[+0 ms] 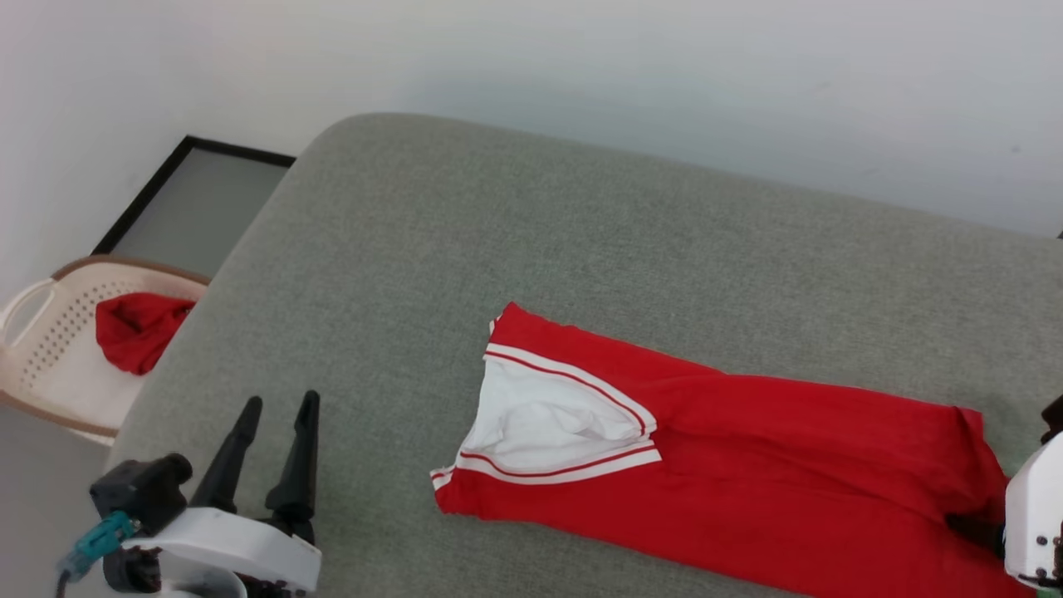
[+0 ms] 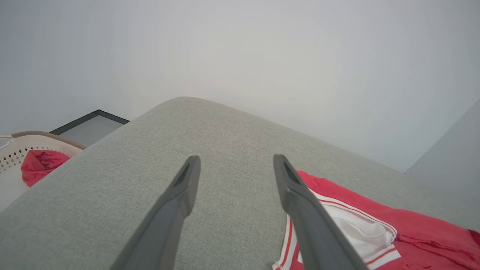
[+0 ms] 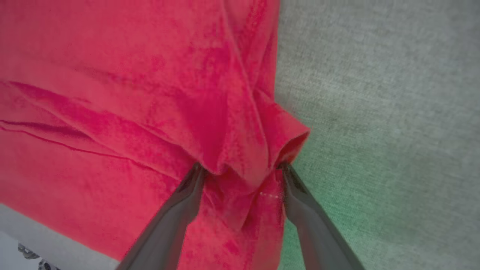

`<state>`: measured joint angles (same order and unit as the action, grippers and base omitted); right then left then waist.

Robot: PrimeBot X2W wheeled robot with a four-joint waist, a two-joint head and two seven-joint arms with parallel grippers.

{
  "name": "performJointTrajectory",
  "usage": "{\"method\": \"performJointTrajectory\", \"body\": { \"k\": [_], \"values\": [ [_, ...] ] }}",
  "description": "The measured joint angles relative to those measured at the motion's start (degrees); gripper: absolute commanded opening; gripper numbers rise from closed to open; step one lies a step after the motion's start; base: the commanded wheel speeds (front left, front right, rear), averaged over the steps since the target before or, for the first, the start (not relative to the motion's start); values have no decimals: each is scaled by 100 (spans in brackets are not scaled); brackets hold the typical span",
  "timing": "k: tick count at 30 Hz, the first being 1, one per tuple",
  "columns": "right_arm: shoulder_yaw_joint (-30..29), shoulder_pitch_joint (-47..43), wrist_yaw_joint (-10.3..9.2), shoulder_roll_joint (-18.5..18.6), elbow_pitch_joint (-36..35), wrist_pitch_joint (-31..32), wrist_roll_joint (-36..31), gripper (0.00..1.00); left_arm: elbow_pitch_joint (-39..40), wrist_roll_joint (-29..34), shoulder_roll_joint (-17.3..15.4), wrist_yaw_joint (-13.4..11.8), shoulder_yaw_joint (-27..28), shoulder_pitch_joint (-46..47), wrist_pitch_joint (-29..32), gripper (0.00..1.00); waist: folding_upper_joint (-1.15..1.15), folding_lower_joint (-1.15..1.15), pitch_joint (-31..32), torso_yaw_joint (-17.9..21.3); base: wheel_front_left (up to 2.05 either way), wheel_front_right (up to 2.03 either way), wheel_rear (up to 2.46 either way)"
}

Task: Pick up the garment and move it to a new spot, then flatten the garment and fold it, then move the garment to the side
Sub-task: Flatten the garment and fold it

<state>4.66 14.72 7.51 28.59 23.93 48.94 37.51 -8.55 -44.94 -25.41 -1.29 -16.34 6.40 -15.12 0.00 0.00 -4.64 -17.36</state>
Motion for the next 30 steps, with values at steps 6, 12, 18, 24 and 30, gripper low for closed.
{"method": "performJointTrajectory", "body": {
  "k": [6,12,18,24,30],
  "values": [
    [30,298,-5,-63,347,250,147,100,-123,187,365,230,334,10,0,100,0,0,-173,-70,0,0,0],
    [219,482,-13,-43,464,410,410,0,-264,297,637,389,517,32,0,100,0,0,-270,-105,0,0,0],
    [257,586,8,24,621,337,536,0,-361,388,803,494,697,30,0,100,0,0,-293,-62,0,0,0],
    [347,670,27,116,705,96,545,0,-464,469,905,583,802,-10,0,100,0,0,-229,19,0,0,0],
    [378,700,18,527,891,-91,464,0,-500,564,956,627,916,-124,0,100,0,0,-113,164,0,0,0]
  ]
}}
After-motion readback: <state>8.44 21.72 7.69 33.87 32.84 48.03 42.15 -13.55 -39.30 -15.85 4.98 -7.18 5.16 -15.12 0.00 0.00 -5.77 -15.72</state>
